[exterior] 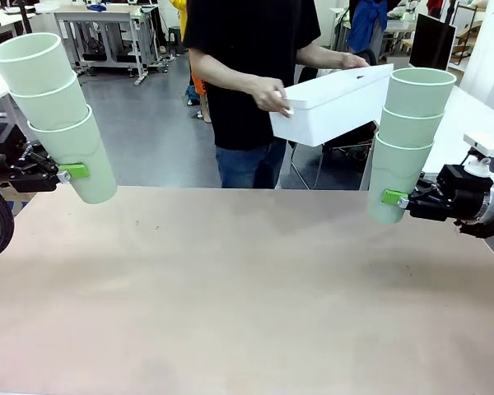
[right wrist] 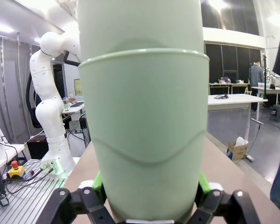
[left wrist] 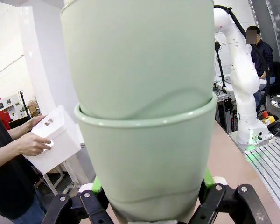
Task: Stack the cups and store them in the basket.
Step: Place the stack of Reusable plastic cups into the Pantry Basket.
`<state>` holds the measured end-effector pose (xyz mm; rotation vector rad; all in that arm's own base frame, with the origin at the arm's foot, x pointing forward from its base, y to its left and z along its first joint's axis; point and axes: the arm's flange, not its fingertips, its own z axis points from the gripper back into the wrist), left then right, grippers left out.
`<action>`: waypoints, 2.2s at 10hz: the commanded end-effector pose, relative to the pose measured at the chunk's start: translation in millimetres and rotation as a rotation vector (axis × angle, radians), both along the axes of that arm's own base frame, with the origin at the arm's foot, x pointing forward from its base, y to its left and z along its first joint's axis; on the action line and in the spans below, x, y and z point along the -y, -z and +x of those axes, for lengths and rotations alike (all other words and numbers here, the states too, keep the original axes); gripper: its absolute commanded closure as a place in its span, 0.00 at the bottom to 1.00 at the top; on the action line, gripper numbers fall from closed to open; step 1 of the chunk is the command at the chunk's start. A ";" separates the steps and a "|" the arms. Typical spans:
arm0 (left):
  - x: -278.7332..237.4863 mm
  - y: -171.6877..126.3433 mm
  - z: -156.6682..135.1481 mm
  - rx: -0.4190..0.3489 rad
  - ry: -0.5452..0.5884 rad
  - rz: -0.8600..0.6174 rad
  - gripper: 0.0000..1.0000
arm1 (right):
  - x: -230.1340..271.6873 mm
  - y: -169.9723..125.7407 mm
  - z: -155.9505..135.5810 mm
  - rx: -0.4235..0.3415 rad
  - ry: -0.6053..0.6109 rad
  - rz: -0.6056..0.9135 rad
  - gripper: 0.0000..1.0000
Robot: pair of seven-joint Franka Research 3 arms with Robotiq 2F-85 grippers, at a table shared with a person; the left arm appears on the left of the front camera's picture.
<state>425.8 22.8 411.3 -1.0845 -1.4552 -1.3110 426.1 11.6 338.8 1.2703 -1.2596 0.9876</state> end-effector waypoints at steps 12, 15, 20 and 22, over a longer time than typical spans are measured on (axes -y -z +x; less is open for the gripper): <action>-0.7 -4.6 -0.5 0.015 0.011 -0.011 0.14 | -2.1 -3.7 1.4 0.020 0.018 0.008 0.17; -0.7 -4.6 -0.5 0.015 0.011 -0.011 0.14 | -2.1 -3.7 1.4 0.020 0.018 0.008 0.17; -0.7 -4.6 -0.5 0.015 0.011 -0.011 0.14 | -2.1 -3.7 1.4 0.020 0.018 0.008 0.17; -0.7 -4.6 -0.5 0.015 0.011 -0.011 0.14 | -2.1 -3.7 1.4 0.020 0.018 0.008 0.17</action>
